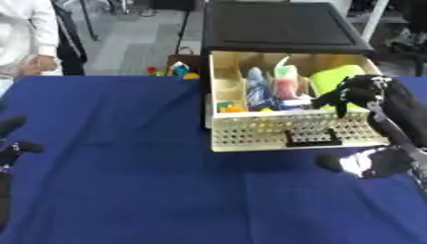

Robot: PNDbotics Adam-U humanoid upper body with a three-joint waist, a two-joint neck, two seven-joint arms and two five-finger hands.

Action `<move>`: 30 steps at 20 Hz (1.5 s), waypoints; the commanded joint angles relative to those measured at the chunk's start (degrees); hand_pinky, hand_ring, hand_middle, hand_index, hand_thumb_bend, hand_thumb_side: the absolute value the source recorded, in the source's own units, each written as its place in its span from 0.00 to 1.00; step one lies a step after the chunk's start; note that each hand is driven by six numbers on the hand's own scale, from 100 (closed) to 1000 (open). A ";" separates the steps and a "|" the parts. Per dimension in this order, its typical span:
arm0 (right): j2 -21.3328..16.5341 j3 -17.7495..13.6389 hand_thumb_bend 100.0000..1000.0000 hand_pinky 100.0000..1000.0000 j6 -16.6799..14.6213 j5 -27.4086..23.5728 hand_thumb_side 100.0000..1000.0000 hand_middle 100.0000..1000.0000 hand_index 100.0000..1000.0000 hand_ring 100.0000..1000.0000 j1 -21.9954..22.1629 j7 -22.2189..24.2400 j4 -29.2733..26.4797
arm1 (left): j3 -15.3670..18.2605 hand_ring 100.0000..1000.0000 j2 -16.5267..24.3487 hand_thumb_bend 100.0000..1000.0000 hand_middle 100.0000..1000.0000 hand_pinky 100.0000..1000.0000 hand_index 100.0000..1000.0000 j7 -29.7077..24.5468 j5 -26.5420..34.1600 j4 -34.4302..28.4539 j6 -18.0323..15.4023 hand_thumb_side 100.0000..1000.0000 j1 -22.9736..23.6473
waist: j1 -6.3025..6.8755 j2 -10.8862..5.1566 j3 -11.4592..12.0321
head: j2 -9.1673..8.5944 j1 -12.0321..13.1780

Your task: Pick up objects from table and place into drawer.

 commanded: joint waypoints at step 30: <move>1.12 0.29 0.64 0.26 -6.95 15.00 1.00 0.27 0.66 0.35 1.89 4.48 1.91 | 0.10 0.78 -1.64 0.01 0.83 0.50 0.81 -0.26 -0.81 -0.75 1.77 1.00 -0.96 | 0.16 -0.05 1.87 | -0.63 -0.41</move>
